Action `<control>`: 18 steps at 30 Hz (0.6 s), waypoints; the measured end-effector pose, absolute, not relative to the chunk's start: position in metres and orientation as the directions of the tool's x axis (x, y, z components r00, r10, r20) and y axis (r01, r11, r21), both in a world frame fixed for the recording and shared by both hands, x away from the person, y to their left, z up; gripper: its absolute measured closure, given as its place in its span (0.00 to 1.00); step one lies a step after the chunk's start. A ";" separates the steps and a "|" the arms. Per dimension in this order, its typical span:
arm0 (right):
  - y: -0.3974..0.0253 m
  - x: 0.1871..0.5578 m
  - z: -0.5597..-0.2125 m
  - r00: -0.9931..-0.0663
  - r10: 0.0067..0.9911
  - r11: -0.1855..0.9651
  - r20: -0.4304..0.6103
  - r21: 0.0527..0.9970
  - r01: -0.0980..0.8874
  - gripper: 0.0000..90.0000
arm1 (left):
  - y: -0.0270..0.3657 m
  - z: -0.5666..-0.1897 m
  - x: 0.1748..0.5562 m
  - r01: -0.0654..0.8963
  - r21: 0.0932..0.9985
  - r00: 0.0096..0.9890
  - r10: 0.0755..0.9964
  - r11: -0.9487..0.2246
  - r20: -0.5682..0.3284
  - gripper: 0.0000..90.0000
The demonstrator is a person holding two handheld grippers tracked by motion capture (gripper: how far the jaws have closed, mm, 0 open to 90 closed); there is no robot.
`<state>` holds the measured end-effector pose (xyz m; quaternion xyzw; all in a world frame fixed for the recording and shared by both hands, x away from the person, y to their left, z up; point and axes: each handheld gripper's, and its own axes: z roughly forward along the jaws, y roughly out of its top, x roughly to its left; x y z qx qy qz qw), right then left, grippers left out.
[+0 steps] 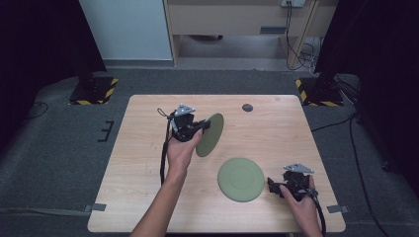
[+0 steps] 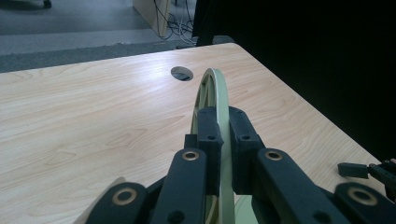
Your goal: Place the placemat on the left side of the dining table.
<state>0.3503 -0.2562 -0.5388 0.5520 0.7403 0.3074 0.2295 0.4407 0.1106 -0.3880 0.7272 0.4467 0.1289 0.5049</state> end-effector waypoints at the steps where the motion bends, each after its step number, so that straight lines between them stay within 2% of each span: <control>1: -0.256 0.350 -0.539 -0.285 0.958 0.202 0.000 0.708 0.676 0.02 | 0.111 -0.388 0.441 0.520 0.849 0.567 0.781 -0.092 -0.262 0.94; 18: -0.256 0.350 -0.539 -0.286 0.958 0.203 -0.001 0.708 0.676 0.01 | 0.124 -0.395 0.441 0.526 0.845 0.544 0.802 -0.096 -0.247 0.94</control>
